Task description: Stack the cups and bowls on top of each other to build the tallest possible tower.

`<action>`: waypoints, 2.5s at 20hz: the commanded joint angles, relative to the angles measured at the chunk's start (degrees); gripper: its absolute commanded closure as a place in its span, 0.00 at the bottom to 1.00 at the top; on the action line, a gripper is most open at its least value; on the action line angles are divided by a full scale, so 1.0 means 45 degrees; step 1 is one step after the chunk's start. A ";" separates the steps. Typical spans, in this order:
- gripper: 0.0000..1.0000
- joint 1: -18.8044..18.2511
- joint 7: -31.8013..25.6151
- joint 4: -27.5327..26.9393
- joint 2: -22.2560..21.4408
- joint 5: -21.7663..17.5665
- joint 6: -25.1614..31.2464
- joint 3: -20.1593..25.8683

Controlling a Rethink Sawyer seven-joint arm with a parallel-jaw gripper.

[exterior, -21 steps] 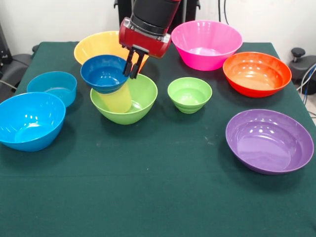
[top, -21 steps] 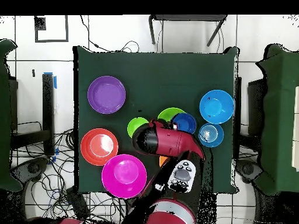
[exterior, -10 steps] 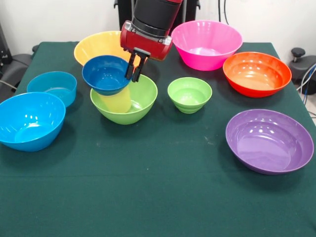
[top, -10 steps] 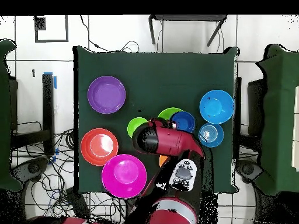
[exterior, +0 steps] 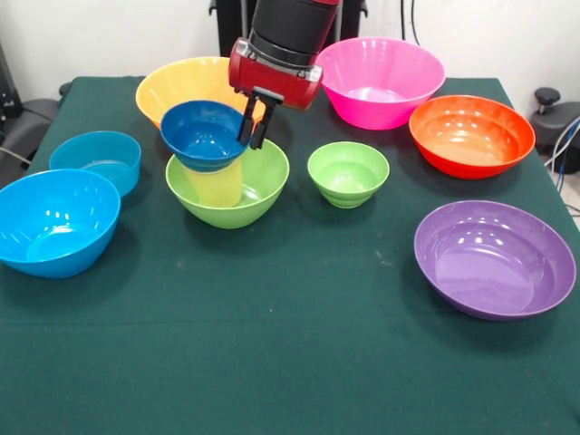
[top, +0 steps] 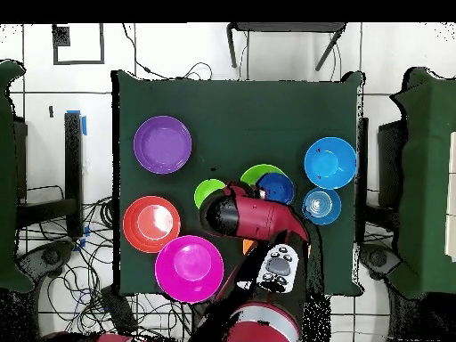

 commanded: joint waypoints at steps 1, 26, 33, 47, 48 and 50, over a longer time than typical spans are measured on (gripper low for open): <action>1.00 -0.0016 0.2076 0.0868 -0.0044 0.0232 -0.0079 0.1686; 0.00 -0.0128 0.1971 0.1235 -0.0649 0.0776 0.0858 0.1866; 0.00 -0.0070 0.2109 0.1366 -0.0855 0.0970 0.1134 0.1977; 0.00 0.0676 0.2638 0.1078 -0.0736 0.2107 0.1547 0.1877; 0.00 0.0769 0.2681 0.1046 -0.0731 0.2225 0.1618 0.1812; 0.00 0.0984 0.2820 0.0956 -0.0684 0.2427 0.1686 0.1600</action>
